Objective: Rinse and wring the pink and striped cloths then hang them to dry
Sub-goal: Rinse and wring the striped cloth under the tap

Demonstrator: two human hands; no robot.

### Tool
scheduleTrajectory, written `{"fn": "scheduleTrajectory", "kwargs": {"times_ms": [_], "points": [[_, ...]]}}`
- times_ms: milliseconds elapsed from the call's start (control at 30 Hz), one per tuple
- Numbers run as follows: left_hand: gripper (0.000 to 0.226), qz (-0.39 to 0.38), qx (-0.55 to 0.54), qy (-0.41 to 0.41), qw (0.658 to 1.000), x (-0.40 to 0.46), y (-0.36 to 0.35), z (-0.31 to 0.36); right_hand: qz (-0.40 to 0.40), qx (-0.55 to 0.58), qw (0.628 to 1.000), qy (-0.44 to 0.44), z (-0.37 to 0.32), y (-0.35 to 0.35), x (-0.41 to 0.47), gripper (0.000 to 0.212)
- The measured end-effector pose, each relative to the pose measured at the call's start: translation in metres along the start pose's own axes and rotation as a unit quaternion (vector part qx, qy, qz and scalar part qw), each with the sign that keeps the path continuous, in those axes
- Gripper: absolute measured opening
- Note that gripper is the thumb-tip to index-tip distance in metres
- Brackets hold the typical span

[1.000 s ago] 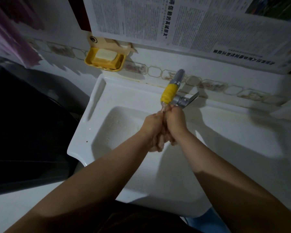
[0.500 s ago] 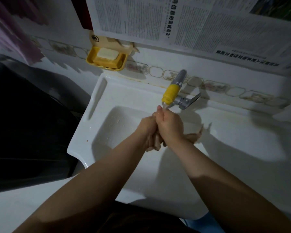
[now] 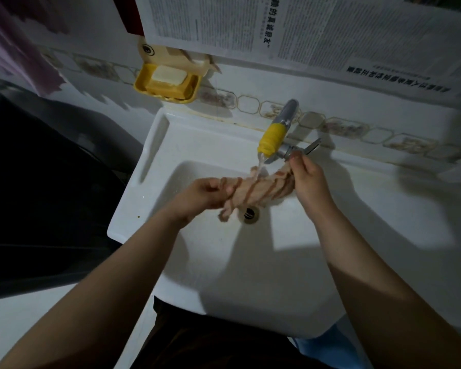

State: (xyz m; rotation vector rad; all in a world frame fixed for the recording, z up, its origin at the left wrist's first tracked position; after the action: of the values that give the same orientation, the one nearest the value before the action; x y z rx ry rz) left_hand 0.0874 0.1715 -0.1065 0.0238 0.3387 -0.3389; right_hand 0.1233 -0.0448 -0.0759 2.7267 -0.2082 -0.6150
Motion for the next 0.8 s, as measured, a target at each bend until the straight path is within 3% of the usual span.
{"fn": "scheduleTrajectory", "kwargs": {"times_ms": [67,167,200,267,300,400,433,500,567,700,800], "points": [[0.05,0.024,-0.044,-0.039,0.998,0.001,-0.003,0.008,-0.022,-0.008,1.0,-0.019,-0.001,-0.004,0.0,0.036],[0.03,0.094,-0.06,-0.066,0.992,0.007,-0.011,0.024,-0.119,-0.1,0.984,-0.084,0.006,-0.013,0.0,0.06],[0.027,0.105,-0.057,-0.07,0.99,0.009,-0.013,0.028,-0.161,-0.133,0.973,-0.096,0.011,-0.016,-0.003,0.059],[0.029,0.116,-0.049,-0.066,0.99,0.01,-0.019,0.036,-0.22,-0.114,0.964,-0.101,0.02,-0.022,-0.009,0.033],[0.031,0.122,-0.049,-0.062,0.989,0.01,-0.021,0.038,-0.227,-0.047,0.967,-0.103,0.021,-0.023,-0.01,0.021],[0.031,0.154,-0.04,-0.055,0.986,0.015,-0.029,0.039,-0.18,0.193,0.955,-0.132,0.023,-0.022,-0.008,0.018],[0.032,0.171,-0.038,-0.05,0.983,0.017,-0.032,0.039,-0.144,0.196,0.964,-0.112,0.02,-0.024,-0.01,0.024],[0.037,0.205,-0.072,-0.021,0.976,0.024,-0.041,0.034,-0.067,0.081,0.994,-0.031,0.011,-0.034,-0.019,0.036],[0.043,0.215,-0.088,0.009,0.973,0.031,-0.054,0.03,-0.026,-0.024,0.999,0.031,-0.004,-0.047,-0.029,0.041],[0.059,0.195,-0.034,0.076,0.977,0.035,-0.078,0.027,0.094,-0.1,0.991,0.001,-0.015,-0.041,-0.007,0.037],[0.057,0.196,-0.066,0.116,0.972,0.039,-0.068,0.017,0.078,-0.139,0.985,0.069,-0.017,-0.055,-0.019,0.042]]}}
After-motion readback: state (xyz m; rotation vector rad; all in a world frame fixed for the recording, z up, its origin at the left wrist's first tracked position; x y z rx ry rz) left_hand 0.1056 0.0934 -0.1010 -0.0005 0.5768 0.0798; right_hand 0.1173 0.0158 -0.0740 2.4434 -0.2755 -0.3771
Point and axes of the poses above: each hand's wrist, its own x-axis towards the middle knuckle, its own y-axis out of the back of the hand, z = x × y, the point moved 4 cm from there along x, towards the middle knuckle, and after that the axes turned 9 degrees about -y, right-handed, at the moved point
